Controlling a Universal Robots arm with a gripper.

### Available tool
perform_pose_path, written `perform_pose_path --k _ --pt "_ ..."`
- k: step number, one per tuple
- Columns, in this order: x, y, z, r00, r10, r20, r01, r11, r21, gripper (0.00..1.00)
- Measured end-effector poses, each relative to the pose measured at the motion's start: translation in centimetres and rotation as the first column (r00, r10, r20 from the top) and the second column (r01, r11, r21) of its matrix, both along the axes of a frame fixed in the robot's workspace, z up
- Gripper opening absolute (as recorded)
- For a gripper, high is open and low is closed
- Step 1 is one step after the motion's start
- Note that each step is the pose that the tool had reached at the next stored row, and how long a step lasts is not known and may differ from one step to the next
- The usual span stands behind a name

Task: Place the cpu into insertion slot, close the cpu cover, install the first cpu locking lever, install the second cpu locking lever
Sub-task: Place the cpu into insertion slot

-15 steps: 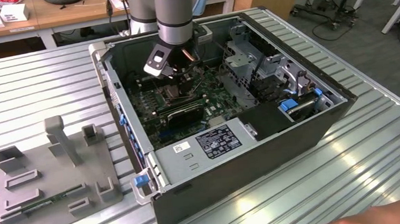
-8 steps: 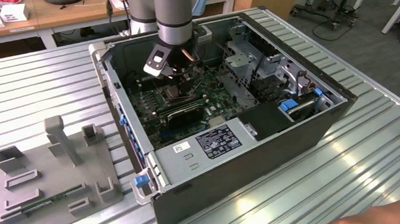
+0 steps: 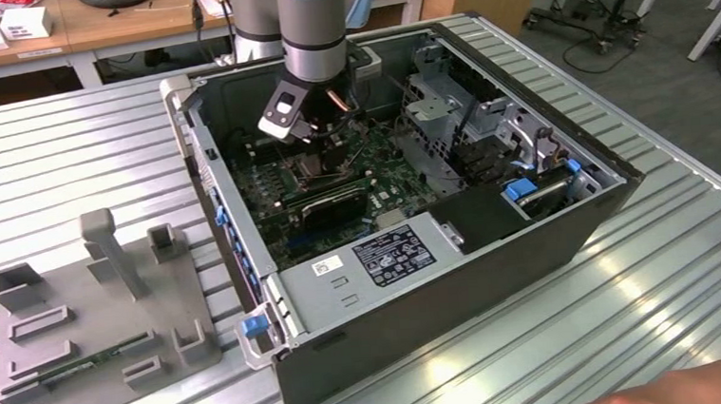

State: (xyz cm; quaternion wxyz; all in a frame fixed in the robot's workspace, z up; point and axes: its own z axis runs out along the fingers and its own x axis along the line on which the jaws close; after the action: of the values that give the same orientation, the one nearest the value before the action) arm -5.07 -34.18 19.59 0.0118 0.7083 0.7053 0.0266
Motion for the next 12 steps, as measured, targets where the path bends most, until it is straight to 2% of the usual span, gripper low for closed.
perform_pose_path --k 12 --pt "-0.07 0.00 -0.08 1.0000 0.000 0.0000 0.000 1.0000 0.0000 0.54"
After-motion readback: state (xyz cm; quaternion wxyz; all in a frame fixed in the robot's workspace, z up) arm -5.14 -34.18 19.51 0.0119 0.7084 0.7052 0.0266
